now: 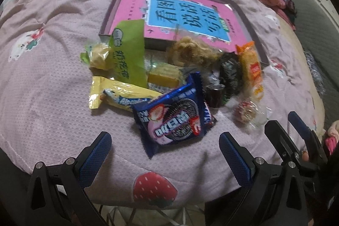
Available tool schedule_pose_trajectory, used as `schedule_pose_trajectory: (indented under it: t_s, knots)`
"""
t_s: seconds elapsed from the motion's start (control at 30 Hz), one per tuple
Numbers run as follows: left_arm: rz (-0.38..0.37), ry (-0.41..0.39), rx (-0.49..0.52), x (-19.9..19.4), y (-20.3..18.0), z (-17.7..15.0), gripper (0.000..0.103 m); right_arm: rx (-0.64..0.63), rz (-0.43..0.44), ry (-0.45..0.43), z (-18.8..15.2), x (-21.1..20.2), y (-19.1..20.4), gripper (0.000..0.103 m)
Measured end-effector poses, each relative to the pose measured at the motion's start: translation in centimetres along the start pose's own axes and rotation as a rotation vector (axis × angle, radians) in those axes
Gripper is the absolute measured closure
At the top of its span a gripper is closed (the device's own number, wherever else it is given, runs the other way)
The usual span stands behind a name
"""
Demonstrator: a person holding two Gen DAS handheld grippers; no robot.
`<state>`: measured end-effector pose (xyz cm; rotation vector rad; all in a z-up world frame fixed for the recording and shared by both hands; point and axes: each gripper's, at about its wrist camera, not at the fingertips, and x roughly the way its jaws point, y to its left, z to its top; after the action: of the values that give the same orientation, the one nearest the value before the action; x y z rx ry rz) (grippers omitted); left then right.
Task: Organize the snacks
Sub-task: 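Grasp the blue cookie pack with the left gripper while the right grasps the clear candy bag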
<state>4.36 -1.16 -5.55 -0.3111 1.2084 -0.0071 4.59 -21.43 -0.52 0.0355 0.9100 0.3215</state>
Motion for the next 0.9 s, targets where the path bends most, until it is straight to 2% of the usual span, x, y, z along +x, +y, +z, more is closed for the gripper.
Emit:
schedule_pose_trajectory:
  t_s: [0.13,0.2,0.33,0.43,0.5,0.67,0.73,0.9]
  knots:
    - [-0.021,0.016,-0.027,0.5,1.0,0.3,0.003,-0.007,0.019,0.035,0.2,1.5,0.0,0.002]
    - [-0.033,0.02,-0.034,0.6,1.3,0.3,0.003,-0.006,0.023,0.054,0.1,2.0,-0.1,0.013]
    - [-0.028,0.019,-0.031,0.6,1.1,0.3,0.003,-0.023,0.041,0.075,0.1,2.8,0.1,0.027]
    - [-0.015,0.019,-0.021,0.8,0.6,0.5,0.003,-0.046,0.071,0.091,-0.2,3.5,0.7,0.041]
    - [-0.006,0.022,-0.023,1.0,0.2,0.7,0.004,-0.046,0.087,0.098,-0.2,3.8,0.7,0.057]
    - [-0.009,0.038,-0.049,1.5,-0.5,0.9,0.018,-0.038,0.106,0.077,-0.1,3.2,0.4,0.061]
    - [-0.011,0.043,-0.063,1.8,-0.7,0.9,0.032,-0.05,0.097,0.06,0.0,2.7,0.4,0.061]
    - [-0.009,0.041,-0.083,2.3,-0.7,0.9,0.038,-0.014,0.115,0.036,0.2,1.8,-0.6,0.062]
